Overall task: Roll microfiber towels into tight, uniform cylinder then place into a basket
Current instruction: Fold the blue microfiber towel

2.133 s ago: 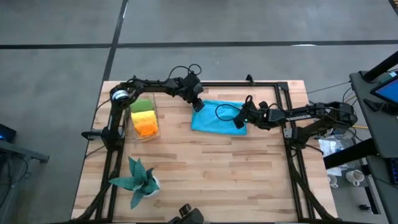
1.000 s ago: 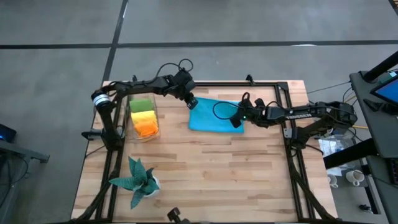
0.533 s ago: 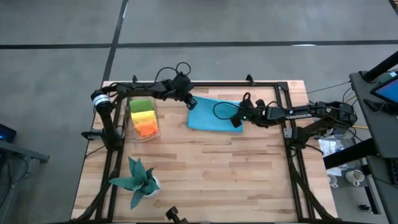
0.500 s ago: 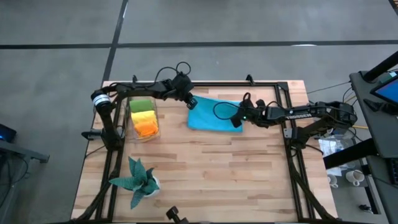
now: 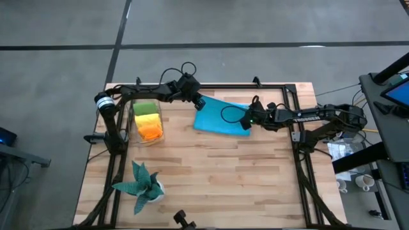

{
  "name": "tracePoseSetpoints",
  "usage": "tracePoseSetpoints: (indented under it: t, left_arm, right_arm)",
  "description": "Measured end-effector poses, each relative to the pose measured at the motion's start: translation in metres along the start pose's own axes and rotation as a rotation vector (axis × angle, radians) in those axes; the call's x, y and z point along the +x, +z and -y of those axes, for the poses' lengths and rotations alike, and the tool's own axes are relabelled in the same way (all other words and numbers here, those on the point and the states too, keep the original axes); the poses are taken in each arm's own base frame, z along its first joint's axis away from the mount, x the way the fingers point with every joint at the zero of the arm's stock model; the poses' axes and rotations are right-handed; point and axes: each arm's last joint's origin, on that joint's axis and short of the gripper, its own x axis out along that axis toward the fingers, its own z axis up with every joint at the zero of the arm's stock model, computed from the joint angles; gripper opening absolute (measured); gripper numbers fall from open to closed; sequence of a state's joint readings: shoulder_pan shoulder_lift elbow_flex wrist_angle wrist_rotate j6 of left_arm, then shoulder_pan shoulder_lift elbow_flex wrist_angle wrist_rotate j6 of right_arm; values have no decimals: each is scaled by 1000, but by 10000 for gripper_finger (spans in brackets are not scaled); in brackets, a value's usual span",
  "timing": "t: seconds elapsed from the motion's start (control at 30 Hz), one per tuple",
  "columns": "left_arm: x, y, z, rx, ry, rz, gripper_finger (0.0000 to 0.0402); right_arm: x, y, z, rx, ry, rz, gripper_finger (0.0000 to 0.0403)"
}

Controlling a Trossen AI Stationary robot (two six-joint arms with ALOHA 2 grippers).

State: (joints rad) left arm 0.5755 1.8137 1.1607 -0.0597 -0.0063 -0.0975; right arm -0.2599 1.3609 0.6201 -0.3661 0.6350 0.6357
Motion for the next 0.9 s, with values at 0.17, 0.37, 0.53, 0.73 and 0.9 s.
tracePoseSetpoints:
  t: [0.17,0.37,0.53,0.73,0.9]
  left_arm:
    - [1,-1,0,1,17,-3,0]
    - [1,-2,-1,5,23,-3,0]
    - [1,-2,-1,6,32,-2,0]
    - [1,-2,-4,9,87,1,21]
    - [0,3,-7,47,98,38,85]
  right_arm:
    - [3,1,3,14,-11,-6,9]
    - [3,1,3,18,-6,-3,8]
    - [3,1,3,19,-5,-2,10]
    - [4,4,2,33,2,21,45]
    - [5,7,4,35,-35,52,109]
